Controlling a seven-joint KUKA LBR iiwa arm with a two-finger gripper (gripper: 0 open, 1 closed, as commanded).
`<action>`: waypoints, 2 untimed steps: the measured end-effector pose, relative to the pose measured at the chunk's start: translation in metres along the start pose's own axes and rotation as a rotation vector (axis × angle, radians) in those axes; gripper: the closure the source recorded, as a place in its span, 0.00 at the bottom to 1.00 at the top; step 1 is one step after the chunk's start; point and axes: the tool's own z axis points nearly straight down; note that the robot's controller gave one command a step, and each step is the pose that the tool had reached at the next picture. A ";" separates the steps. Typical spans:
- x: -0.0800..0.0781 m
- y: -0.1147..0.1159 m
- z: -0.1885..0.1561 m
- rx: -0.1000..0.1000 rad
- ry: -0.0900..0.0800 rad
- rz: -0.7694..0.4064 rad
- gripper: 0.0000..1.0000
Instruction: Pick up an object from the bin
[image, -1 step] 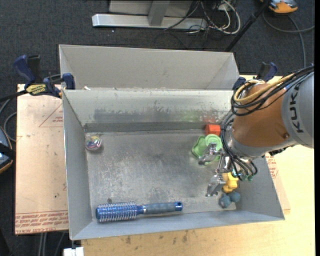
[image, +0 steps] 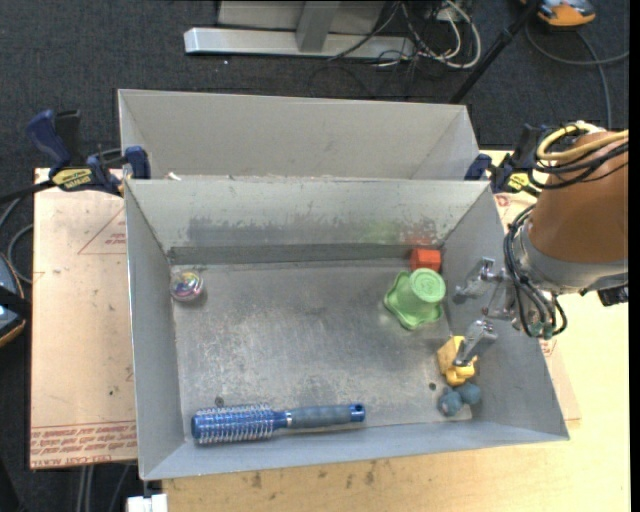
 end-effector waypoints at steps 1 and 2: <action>0.020 -0.045 0.111 -0.002 0.011 -0.201 0.00; 0.003 -0.040 0.111 -0.003 0.004 -0.339 0.00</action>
Offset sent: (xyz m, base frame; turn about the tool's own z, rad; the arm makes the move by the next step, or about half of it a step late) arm -0.0281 -0.0382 -0.1076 -0.2047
